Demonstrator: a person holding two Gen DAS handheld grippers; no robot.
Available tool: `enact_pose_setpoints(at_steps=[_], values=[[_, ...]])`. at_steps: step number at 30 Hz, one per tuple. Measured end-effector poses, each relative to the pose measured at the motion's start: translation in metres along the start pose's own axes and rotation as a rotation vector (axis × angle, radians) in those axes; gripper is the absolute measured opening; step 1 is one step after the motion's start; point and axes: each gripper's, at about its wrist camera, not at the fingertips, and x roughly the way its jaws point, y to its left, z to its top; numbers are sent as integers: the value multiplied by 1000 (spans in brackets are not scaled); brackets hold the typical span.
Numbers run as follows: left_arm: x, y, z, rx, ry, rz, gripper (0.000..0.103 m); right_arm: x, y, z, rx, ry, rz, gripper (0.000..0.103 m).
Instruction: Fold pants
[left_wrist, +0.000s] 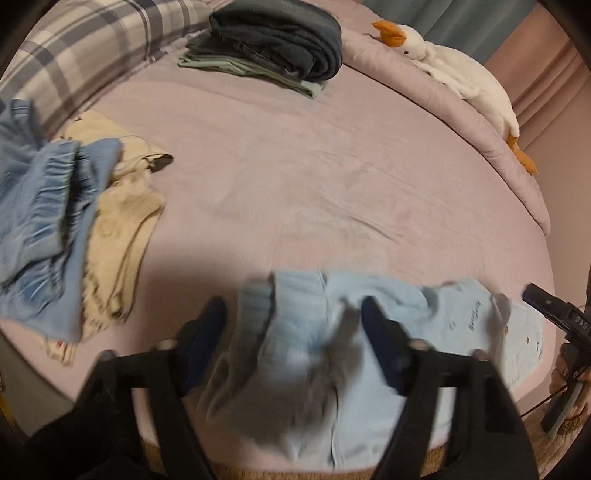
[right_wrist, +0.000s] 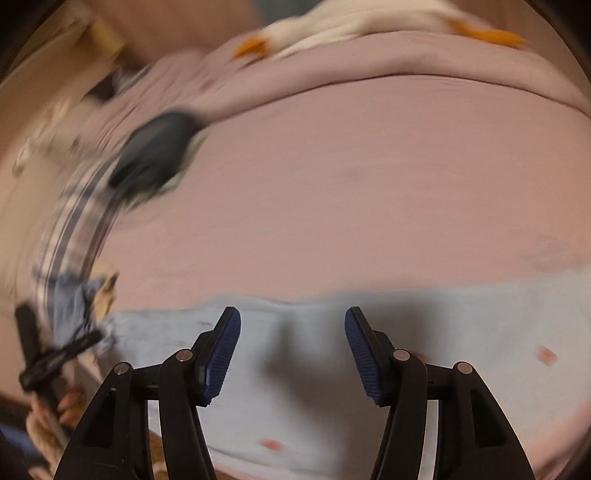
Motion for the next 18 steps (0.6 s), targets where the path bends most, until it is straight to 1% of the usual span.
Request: enact_pose_setpoints(at_steps=[1,2,4,6,8,9,11,13,16,18], values=[[6,2,-1,3,14,18,51,9,10,3,-11,14,2,59],[7,3,-5,4,19,28,51,23,20,8,-24,43,12,59],[5,6,-14,3,6,15,48,45,33,9,-39,106,29,59],[-1,13,-31,1,12,8,45,61,39,4,-48,156,24,59],[-7,16,-46,14,2,2,43,57,32,-3,-55,172,34,59],[-9,17,-54,27,-11,7,44,55,29,-7,-41,180,60,59],[-8,15,-59,50,-41,23,44,53,23,-11,-6,189,105,59],[-5,13,-58,52,-43,35,44,52,22,-8,10,200,125,59],[-1,10,-49,50,-35,43,44,49,15,-4,34,206,113,59],[1,13,-45,36,-28,34,44,54,13,-1,50,236,124,59]])
